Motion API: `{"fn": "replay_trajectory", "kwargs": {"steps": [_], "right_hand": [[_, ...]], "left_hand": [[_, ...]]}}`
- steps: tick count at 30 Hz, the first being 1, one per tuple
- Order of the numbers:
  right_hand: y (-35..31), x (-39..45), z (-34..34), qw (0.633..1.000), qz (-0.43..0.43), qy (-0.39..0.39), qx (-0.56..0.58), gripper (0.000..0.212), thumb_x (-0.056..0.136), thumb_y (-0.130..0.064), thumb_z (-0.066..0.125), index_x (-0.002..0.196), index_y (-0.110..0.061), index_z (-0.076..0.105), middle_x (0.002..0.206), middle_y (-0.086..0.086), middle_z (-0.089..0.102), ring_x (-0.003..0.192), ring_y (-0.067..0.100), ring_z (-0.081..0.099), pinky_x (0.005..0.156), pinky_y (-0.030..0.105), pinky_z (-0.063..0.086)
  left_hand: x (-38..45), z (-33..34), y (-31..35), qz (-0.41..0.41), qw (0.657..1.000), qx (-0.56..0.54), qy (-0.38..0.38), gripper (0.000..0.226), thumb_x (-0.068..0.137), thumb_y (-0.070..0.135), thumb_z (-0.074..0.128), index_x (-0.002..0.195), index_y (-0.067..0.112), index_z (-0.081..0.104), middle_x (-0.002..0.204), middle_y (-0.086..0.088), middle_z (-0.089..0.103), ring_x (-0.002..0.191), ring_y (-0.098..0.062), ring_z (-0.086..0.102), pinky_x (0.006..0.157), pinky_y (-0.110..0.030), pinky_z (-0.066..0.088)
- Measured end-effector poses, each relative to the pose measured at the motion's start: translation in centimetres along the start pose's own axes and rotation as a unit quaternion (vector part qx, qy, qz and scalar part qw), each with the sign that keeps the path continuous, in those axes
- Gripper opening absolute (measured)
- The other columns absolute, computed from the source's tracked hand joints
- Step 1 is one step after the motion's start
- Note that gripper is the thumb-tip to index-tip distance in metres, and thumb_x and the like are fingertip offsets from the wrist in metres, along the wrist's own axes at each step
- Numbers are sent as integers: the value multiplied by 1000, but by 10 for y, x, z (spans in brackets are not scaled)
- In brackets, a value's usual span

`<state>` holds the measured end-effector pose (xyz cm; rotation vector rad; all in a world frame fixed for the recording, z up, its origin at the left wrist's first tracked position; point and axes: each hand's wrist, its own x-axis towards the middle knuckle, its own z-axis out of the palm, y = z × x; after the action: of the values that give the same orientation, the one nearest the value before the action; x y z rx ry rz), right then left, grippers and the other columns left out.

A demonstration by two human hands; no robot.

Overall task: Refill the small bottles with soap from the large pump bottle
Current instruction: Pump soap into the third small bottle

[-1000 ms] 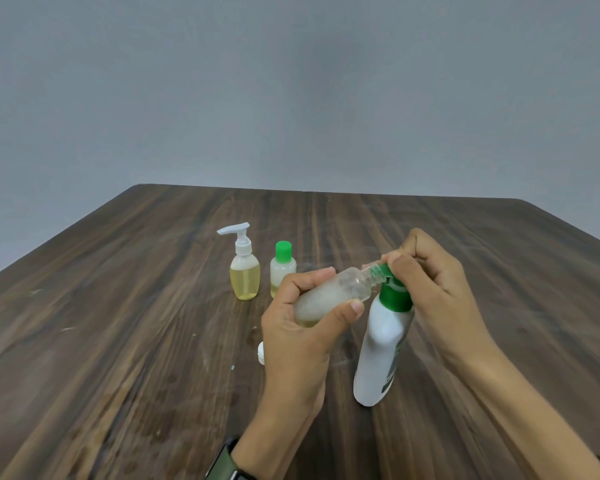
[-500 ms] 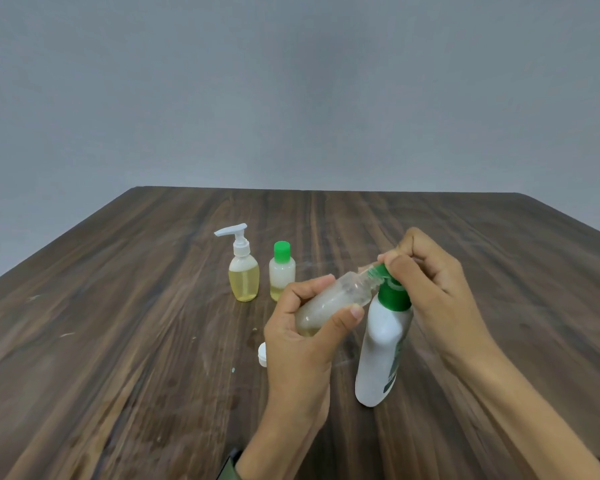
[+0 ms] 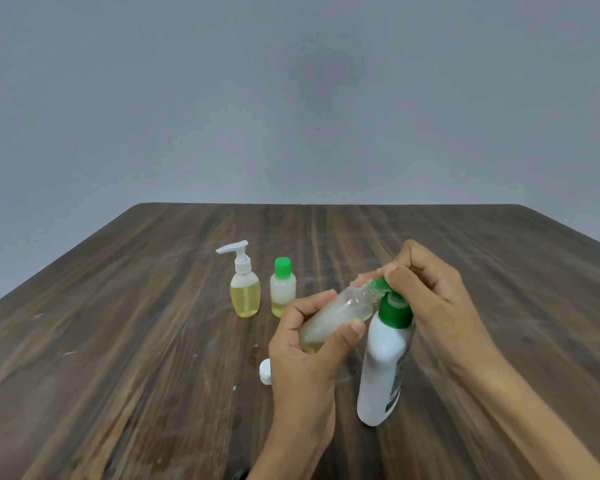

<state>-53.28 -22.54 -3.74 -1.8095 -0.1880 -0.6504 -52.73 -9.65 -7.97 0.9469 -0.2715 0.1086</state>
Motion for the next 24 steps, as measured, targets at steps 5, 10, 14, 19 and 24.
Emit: {"fn": "replay_trajectory", "kwargs": {"steps": [5, 10, 14, 19, 24], "right_hand": [[2, -2, 0, 1000, -7, 19, 3, 27, 74, -34, 51, 64, -10, 43, 80, 34, 52, 77, 50, 53, 61, 52, 44], [3, -3, 1, 1000, -6, 24, 3, 25, 78, -29, 51, 63, -11, 42, 77, 31, 50, 74, 48, 53, 59, 42, 40], [-1, -1, -2, 1000, -7, -11, -10, 25, 75, -32, 51, 65, -10, 44, 80, 29, 57, 74, 43, 54, 62, 49, 46], [-1, -3, -2, 1000, -5, -4, 0, 26, 76, -32, 53, 63, -11, 42, 77, 27, 52, 69, 39, 52, 60, 36, 45], [1, -1, -1, 1000, -10, 18, 0, 26, 77, -30, 52, 60, -14, 40, 68, 20, 48, 67, 31, 51, 58, 35, 41]], "left_hand": [[0, -1, 1, 6, 1000, 1, 0, 37, 43, 20, 80, 79, 22, 70, 79, 8, 71, 75, -8, 68, 61, -16, 52], [2, -2, 3, 13, 1000, 9, -8, 36, 46, 9, 81, 79, 19, 70, 79, 6, 72, 74, -8, 68, 62, -16, 52], [1, 1, 4, 14, 1000, -11, -11, 36, 46, 13, 80, 79, 18, 69, 76, 9, 71, 72, -5, 67, 62, -15, 52], [0, 0, 1, 4, 1000, -23, -1, 35, 43, 17, 80, 77, 20, 71, 77, 6, 71, 73, -8, 67, 61, -15, 52], [2, -1, 2, 13, 1000, -8, -8, 35, 44, 17, 79, 78, 20, 71, 77, 8, 71, 73, -6, 67, 62, -15, 52]]}}
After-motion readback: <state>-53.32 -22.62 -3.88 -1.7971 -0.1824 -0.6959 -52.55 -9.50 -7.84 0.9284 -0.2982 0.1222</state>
